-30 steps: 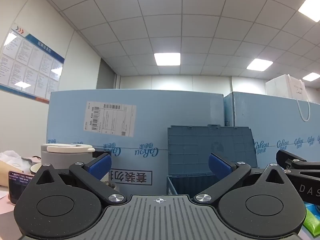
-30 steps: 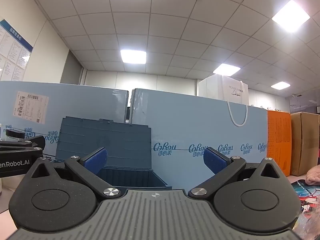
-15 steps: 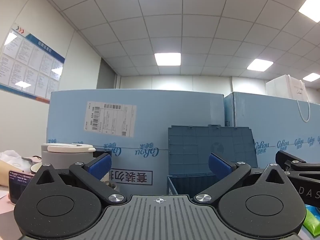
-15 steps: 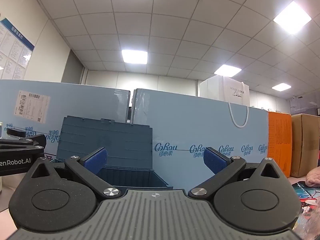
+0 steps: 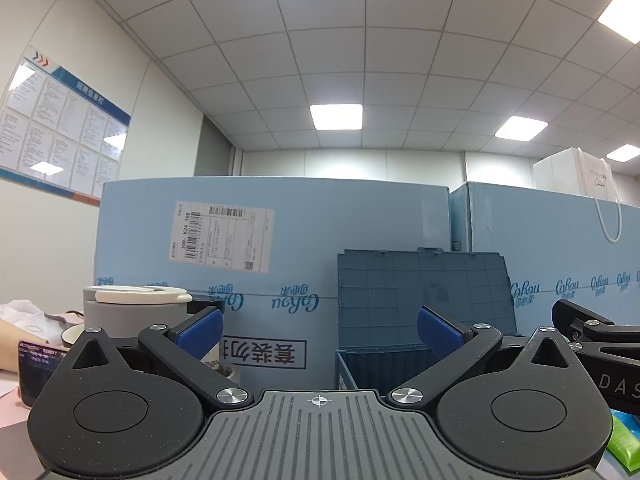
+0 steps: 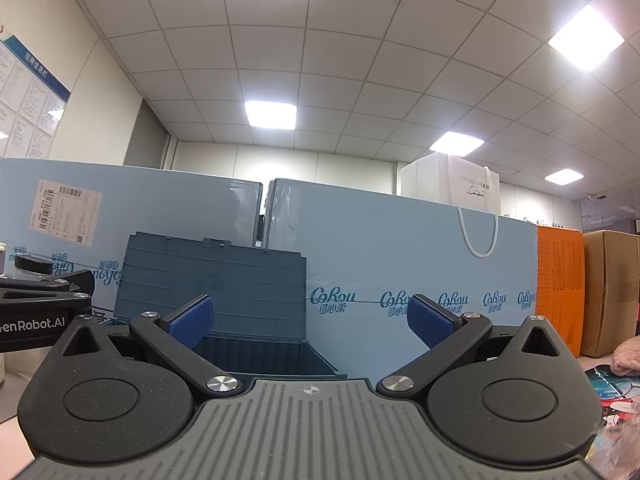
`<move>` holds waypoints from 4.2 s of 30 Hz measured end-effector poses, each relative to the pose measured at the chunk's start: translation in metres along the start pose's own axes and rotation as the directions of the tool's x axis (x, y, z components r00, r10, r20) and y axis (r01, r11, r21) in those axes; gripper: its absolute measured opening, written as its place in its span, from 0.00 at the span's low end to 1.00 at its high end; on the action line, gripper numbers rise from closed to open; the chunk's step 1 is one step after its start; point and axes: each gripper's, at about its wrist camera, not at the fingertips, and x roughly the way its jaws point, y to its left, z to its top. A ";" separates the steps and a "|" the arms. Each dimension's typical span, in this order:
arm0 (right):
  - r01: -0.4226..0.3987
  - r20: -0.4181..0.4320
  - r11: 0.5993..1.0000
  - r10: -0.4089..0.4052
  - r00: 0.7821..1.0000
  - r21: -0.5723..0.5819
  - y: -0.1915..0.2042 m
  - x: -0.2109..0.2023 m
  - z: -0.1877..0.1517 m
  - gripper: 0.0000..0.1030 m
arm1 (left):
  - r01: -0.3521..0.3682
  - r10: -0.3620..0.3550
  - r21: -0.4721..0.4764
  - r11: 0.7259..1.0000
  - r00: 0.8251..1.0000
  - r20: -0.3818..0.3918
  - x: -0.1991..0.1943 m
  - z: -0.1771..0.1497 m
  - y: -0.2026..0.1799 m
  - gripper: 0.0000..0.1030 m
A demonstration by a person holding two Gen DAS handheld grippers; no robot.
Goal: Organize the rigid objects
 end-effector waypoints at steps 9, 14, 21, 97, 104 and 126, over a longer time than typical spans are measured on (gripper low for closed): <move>0.000 0.001 1.000 0.000 1.000 -0.001 0.000 0.000 0.000 1.00 | 0.001 -0.001 0.000 1.000 1.000 0.000 0.000 0.000 0.000 1.00; 0.001 0.002 1.000 -0.001 1.000 -0.001 0.001 -0.001 0.000 1.00 | 0.000 0.000 0.000 1.000 1.000 0.001 0.000 0.000 0.000 1.00; 0.001 0.003 1.000 -0.001 1.000 -0.002 0.001 -0.001 0.000 1.00 | 0.002 -0.002 0.001 1.000 1.000 -0.002 0.001 0.000 0.000 1.00; -0.016 0.005 0.999 0.016 1.000 0.029 -0.004 0.000 -0.001 1.00 | -0.044 0.040 0.044 0.998 0.995 0.090 -0.014 0.001 -0.007 1.00; -0.008 0.046 0.999 0.006 0.999 0.052 -0.008 -0.007 0.000 1.00 | -0.035 0.031 0.031 0.999 0.992 0.126 -0.018 0.002 -0.004 1.00; 0.062 -0.024 0.987 -0.059 0.998 0.147 -0.082 -0.056 0.053 1.00 | 0.185 -0.187 -0.045 0.982 0.981 -0.056 -0.027 0.043 -0.012 1.00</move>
